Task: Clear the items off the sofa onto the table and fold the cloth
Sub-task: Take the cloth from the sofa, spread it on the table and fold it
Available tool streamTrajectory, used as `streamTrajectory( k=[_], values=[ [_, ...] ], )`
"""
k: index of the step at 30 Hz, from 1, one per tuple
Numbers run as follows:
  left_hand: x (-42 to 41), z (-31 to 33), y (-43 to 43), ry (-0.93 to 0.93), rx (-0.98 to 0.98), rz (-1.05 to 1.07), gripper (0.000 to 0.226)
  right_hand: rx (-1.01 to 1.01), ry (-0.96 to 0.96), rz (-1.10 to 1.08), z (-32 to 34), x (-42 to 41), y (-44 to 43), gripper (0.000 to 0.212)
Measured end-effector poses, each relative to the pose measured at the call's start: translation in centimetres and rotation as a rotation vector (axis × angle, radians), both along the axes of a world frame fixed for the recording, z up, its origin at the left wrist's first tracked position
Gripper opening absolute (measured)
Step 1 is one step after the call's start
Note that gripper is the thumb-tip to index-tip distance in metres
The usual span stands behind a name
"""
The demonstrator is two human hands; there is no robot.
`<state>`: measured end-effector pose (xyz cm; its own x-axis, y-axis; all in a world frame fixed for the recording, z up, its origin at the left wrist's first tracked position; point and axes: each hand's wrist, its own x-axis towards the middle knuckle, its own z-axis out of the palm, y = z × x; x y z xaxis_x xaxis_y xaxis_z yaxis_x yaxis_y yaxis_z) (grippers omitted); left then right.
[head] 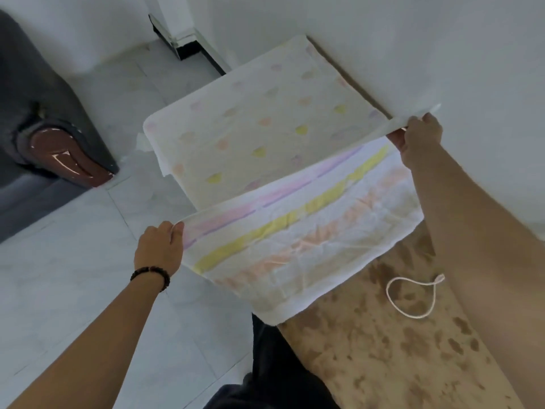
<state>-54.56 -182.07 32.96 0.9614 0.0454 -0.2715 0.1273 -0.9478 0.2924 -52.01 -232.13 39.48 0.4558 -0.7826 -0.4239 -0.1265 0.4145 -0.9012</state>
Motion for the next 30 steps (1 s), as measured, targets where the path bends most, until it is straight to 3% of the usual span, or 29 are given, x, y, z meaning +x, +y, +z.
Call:
streamTrajectory(
  k=[8, 14, 18, 22, 25, 27, 30],
  values=[
    [10.8, -2.2, -2.4, 0.010, 0.018, 0.183, 0.046, -0.010, 0.010, 0.073, -6.2, 15.7, -1.5, 0.044],
    [12.8, -5.9, -2.6, 0.176, 0.069, 0.194, 0.050, -0.013, 0.125, 0.123, -11.4, 18.9, 0.1, 0.037],
    [12.4, -6.7, -2.2, 0.083, 0.076, 0.220, 0.047, -0.254, 0.243, 0.220, -13.7, 18.8, 0.3, 0.051],
    [12.2, -7.0, -2.1, 0.081, 0.102, 0.225, 0.041, -0.526, 0.371, 0.506, -14.0, 18.6, -0.2, 0.039],
    [12.2, -6.8, -4.1, -0.075, 0.109, 0.252, 0.042, -0.647, 0.473, 0.694, -12.1, 18.3, 0.7, 0.052],
    [11.9, -6.2, -7.0, -0.232, 0.068, 0.108, 0.047, -0.735, 0.479, 0.696, -11.2, 17.3, 1.4, 0.058],
    [11.6, -5.7, -12.7, -0.280, 0.014, -0.356, 0.049, -1.016, 0.498, 0.650, -11.0, 14.3, 2.0, 0.049]
  ],
)
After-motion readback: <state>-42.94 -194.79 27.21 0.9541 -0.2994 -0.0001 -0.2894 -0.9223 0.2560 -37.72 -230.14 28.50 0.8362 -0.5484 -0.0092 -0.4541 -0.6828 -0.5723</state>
